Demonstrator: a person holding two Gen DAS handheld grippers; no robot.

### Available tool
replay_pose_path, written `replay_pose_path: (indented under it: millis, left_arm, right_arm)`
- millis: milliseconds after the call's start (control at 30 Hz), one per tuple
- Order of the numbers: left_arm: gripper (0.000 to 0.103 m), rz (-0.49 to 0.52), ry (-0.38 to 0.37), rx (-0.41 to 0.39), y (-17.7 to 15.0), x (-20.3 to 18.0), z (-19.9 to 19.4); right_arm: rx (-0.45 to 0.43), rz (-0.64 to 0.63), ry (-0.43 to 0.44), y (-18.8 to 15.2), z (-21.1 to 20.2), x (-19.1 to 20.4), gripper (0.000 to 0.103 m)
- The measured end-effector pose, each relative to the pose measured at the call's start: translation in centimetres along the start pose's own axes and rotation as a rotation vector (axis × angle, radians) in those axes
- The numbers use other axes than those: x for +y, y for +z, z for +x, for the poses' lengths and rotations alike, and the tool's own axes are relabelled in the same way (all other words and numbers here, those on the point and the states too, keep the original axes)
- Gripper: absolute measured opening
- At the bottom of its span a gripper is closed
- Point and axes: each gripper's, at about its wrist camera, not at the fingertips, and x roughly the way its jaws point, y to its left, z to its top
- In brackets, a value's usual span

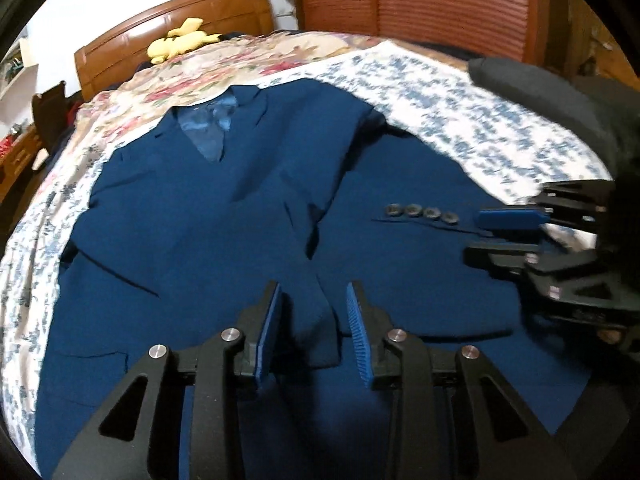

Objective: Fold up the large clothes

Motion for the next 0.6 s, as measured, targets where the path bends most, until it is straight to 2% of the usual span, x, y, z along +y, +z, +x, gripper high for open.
replay_pose_path:
  millis: [200,233,267,300,400,467,600]
  left_arm:
    - [0.035,0.046,0.097,0.04,0.0,-0.5,1.4]
    - [0.032,0.059,0.101,0.039,0.0,-0.6,1.3]
    - [0.016,0.075,0.099,0.035,0.0,-0.7,1.1]
    - [0.014,0.072,0.098,0.029,-0.1,-0.5,0.8]
    - [0.011,0.034,0.095,-0.038,-0.1,0.7,-1.5]
    - [0.009,0.014,0.134,-0.09,-0.1,1.7,-3.0]
    - [0.009,-0.063,0.152,-0.145,-0.1,4.9,-5.3]
  right_arm:
    - [0.0,-0.011,0.001,0.0,-0.4,0.2,0.036]
    - [0.0,-0.017,-0.003,0.1,-0.4,0.3,0.036]
    - [0.001,-0.021,-0.005,0.1,-0.3,0.4,0.036]
    - [0.002,-0.019,-0.004,0.2,-0.3,0.4,0.036]
    - [-0.014,-0.006,-0.002,0.9,-0.3,0.5,0.036]
    - [-0.024,0.001,0.0,1.5,-0.2,0.7,0.036]
    - [-0.057,0.014,0.015,2.5,-0.1,1.3,0.036]
